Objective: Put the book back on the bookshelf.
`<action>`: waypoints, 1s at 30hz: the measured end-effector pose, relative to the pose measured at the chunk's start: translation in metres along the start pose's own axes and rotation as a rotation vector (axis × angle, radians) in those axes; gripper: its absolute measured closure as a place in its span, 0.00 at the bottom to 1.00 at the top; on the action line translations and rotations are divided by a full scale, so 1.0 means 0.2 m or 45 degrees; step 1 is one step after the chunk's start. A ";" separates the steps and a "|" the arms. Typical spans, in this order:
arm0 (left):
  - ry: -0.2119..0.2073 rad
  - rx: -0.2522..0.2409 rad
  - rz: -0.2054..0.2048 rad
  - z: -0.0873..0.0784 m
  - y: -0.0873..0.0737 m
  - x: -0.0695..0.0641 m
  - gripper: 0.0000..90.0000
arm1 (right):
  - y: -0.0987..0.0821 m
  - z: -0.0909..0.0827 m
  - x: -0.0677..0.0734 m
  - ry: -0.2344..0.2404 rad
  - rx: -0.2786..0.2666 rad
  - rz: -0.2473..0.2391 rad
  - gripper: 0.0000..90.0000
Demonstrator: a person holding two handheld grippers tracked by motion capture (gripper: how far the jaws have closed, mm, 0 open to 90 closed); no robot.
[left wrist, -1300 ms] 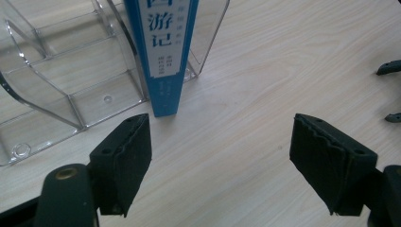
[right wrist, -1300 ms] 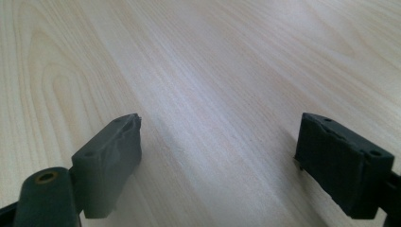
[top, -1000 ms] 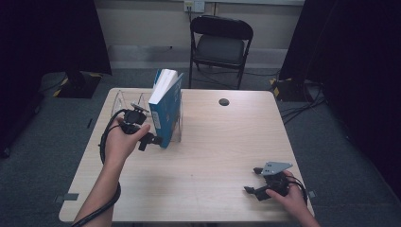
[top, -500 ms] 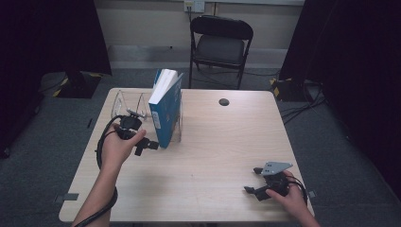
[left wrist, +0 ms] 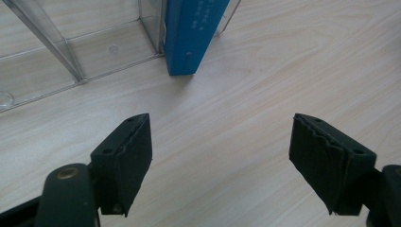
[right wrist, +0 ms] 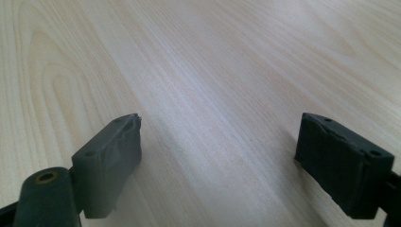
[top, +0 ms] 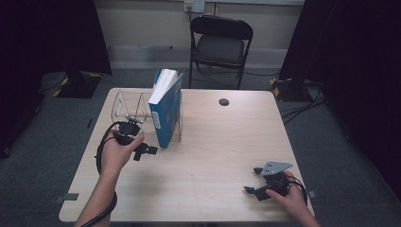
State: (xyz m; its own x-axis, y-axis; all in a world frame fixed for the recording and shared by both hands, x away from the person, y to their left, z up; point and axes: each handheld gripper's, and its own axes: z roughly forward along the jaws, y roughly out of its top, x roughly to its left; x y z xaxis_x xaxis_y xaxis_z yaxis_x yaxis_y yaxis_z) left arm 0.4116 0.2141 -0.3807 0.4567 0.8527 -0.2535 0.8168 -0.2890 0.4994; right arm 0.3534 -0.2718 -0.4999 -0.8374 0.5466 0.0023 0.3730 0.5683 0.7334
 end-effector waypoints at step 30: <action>-0.012 0.021 -0.050 0.13 -0.17 0.08 0.25 | 0.00 0.00 0.00 0.000 0.000 0.000 0.16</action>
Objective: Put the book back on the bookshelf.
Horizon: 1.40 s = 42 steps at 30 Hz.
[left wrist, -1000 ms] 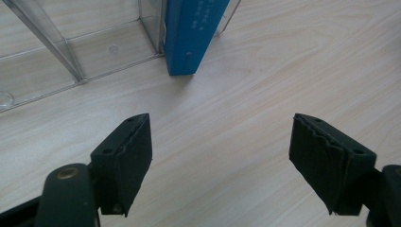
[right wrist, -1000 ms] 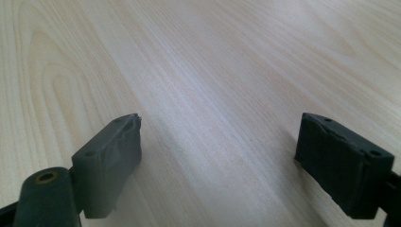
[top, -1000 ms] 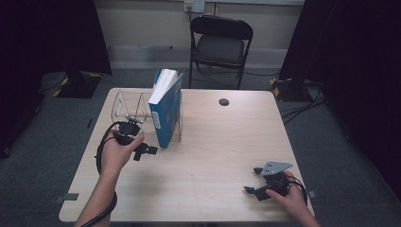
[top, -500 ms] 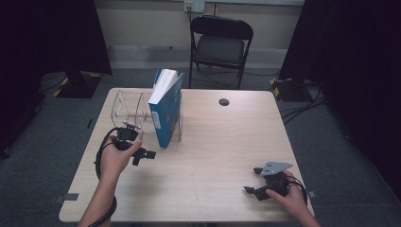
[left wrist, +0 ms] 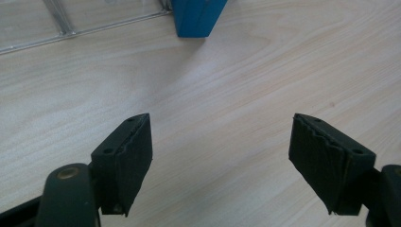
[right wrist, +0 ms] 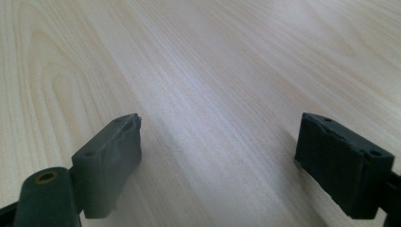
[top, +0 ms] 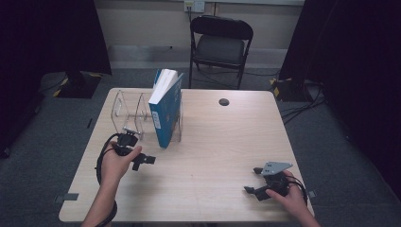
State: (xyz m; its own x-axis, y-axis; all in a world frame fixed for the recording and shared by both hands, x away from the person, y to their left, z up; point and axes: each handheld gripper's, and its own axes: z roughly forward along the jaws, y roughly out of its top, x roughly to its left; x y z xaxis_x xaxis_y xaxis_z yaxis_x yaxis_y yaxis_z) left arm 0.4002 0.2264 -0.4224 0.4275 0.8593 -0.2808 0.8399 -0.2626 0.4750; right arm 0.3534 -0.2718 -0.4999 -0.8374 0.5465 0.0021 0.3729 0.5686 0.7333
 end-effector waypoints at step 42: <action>0.030 0.035 -0.025 0.12 -0.22 0.09 0.24 | 0.00 0.00 0.00 0.000 -0.001 0.001 0.16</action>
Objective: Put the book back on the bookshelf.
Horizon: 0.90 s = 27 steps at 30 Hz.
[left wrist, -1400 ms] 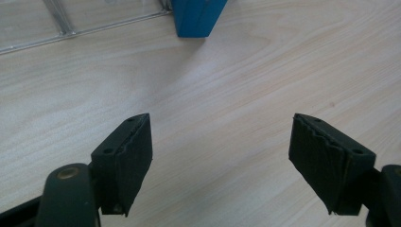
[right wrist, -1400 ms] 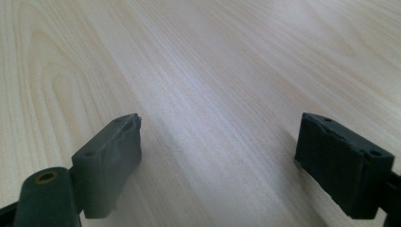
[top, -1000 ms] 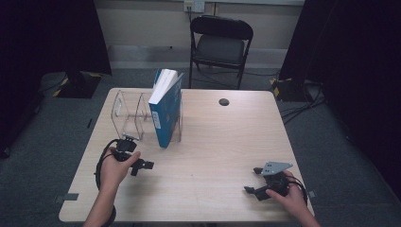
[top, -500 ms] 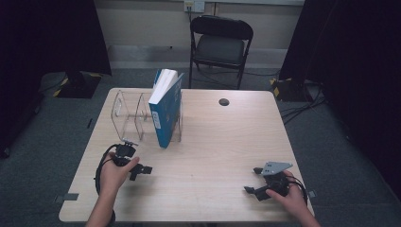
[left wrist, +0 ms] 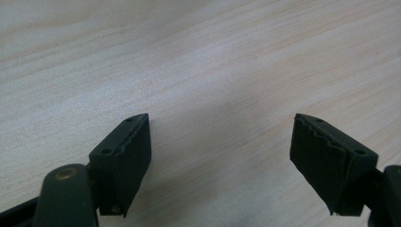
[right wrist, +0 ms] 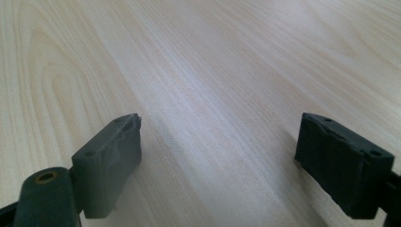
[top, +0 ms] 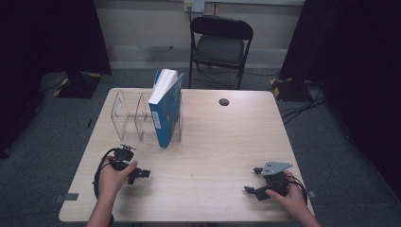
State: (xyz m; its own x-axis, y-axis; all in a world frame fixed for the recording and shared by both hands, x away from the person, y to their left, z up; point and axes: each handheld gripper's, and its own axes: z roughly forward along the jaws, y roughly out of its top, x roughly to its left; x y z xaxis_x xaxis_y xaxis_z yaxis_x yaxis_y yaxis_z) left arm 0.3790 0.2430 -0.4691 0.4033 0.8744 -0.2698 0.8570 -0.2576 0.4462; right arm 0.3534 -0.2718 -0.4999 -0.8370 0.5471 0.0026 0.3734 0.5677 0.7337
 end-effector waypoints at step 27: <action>0.088 -0.120 0.184 0.03 -0.09 -0.05 0.16 | 0.00 0.00 -0.01 0.015 -0.001 -0.018 0.16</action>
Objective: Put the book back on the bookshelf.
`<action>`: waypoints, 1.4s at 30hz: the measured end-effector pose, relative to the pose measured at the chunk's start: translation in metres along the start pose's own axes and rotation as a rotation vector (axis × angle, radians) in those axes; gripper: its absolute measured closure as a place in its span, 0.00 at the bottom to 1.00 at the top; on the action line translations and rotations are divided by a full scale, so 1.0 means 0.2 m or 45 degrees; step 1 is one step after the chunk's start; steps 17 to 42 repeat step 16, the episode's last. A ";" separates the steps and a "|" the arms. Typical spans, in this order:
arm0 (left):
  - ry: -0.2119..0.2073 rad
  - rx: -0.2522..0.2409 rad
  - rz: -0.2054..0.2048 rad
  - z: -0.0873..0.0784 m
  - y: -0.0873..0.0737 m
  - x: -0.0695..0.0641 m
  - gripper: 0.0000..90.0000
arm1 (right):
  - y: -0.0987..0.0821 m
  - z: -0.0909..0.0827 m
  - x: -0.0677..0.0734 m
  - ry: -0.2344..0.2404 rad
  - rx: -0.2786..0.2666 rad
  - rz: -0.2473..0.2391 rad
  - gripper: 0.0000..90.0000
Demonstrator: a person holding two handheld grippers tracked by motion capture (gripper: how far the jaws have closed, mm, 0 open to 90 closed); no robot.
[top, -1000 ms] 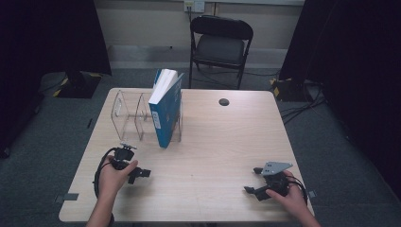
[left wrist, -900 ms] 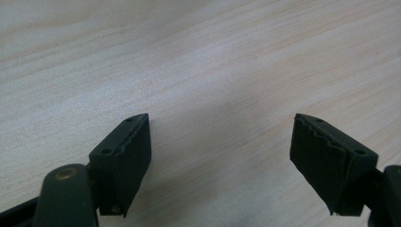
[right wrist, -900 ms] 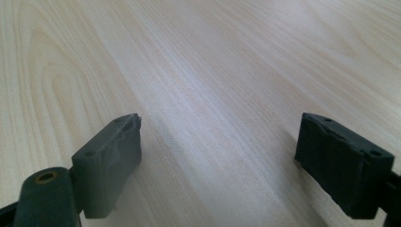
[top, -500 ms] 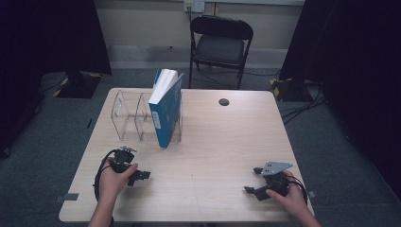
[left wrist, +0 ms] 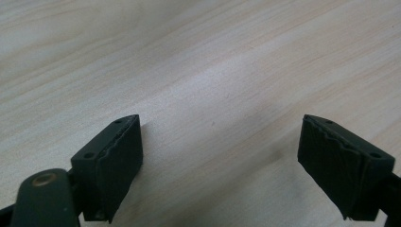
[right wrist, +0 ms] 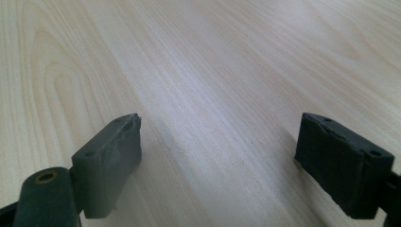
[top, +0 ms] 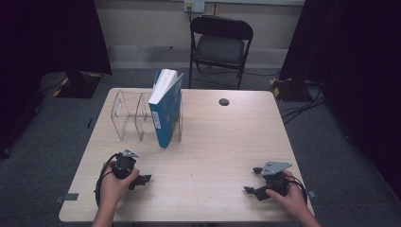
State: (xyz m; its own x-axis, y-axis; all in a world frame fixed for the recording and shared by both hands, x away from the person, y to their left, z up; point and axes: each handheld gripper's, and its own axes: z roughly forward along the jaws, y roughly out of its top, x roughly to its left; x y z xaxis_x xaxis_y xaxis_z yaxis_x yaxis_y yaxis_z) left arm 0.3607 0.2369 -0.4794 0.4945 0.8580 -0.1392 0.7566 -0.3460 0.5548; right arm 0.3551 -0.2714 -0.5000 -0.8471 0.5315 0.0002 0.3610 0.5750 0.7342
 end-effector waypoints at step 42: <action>0.023 -0.047 0.057 0.00 -0.04 -0.02 0.15 | 0.01 0.01 0.00 0.009 0.006 -0.007 0.14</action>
